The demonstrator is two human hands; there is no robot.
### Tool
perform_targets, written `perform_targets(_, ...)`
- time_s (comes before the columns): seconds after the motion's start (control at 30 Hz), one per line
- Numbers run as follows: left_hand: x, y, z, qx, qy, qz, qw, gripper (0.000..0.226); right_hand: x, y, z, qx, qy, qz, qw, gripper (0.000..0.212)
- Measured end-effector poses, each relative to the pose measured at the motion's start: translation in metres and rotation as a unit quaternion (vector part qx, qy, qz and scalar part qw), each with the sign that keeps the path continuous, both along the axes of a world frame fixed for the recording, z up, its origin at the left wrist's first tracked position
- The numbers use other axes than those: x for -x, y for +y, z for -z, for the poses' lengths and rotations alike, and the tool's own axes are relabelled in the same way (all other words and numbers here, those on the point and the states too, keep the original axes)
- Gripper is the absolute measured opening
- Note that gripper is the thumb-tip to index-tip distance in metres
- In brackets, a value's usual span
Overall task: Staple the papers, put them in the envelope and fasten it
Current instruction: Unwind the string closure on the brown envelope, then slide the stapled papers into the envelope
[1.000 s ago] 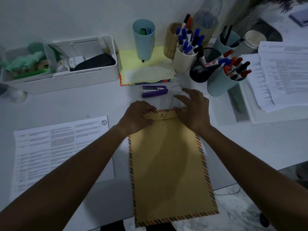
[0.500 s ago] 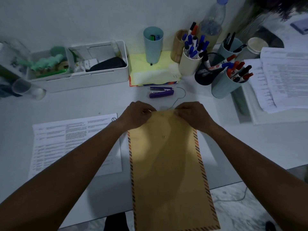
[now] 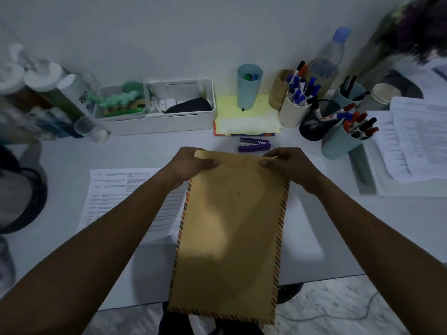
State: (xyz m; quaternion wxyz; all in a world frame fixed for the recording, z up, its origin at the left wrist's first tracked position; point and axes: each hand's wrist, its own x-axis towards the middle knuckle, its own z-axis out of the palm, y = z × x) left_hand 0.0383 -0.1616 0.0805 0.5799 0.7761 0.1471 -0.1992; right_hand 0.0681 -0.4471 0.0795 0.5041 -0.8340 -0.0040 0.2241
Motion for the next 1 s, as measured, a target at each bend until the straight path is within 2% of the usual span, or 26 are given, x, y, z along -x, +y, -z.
perform_targets(0.13, 0.001, -0.001, -0.028, 0.026, -0.009, -0.002, 1.0, 0.026, -0.008, 0.002, -0.045, 0.078, 0.032, -0.133, 0.988, 0.035)
perform_targets(0.3, 0.006, 0.001, -0.058, 0.062, -0.02, 0.012, 0.998, 0.031, -0.017, 0.007, -0.103, 0.135, 0.039, -0.187, 0.972, 0.027)
perform_targets(0.43, 0.018, 0.007, -0.082, 0.103, -0.015, 0.011, 0.994, 0.04, -0.014, 0.014, -0.151, 0.09, 0.065, -0.178, 0.978, 0.029)
perform_targets(0.57, 0.027, 0.036, -0.133, 0.1, -0.081, 0.009, 0.992, 0.034, 0.006, 0.039, -0.181, -0.011, 0.099, -0.13, 0.986, 0.034)
perform_targets(0.67, 0.038, 0.073, -0.18, 0.057, -0.128, 0.025, 0.99, 0.032, 0.029, 0.069, -0.194, -0.095, 0.105, -0.098, 0.985, 0.021)
perform_targets(0.77, 0.049, 0.113, -0.209, -0.024, -0.168, 0.039, 0.985, 0.03, 0.052, 0.108, -0.188, -0.151, 0.125, -0.064, 0.978, 0.042)
perform_targets(0.87, 0.054, 0.148, -0.211, -0.145, -0.184, 0.02, 0.972, 0.054, 0.074, 0.148, -0.161, -0.219, 0.167, -0.058, 0.96, 0.053)
perform_targets(0.93, 0.062, 0.161, -0.196, -0.253, -0.206, -0.021, 0.945, 0.073, 0.091, 0.172, -0.136, -0.229, 0.169, -0.027, 0.958, 0.052)
perform_targets(1.0, 0.076, 0.165, -0.171, -0.304, -0.246, -0.043, 0.919, 0.076, 0.11, 0.194, -0.109, -0.219, 0.15, 0.02, 0.964, 0.046)
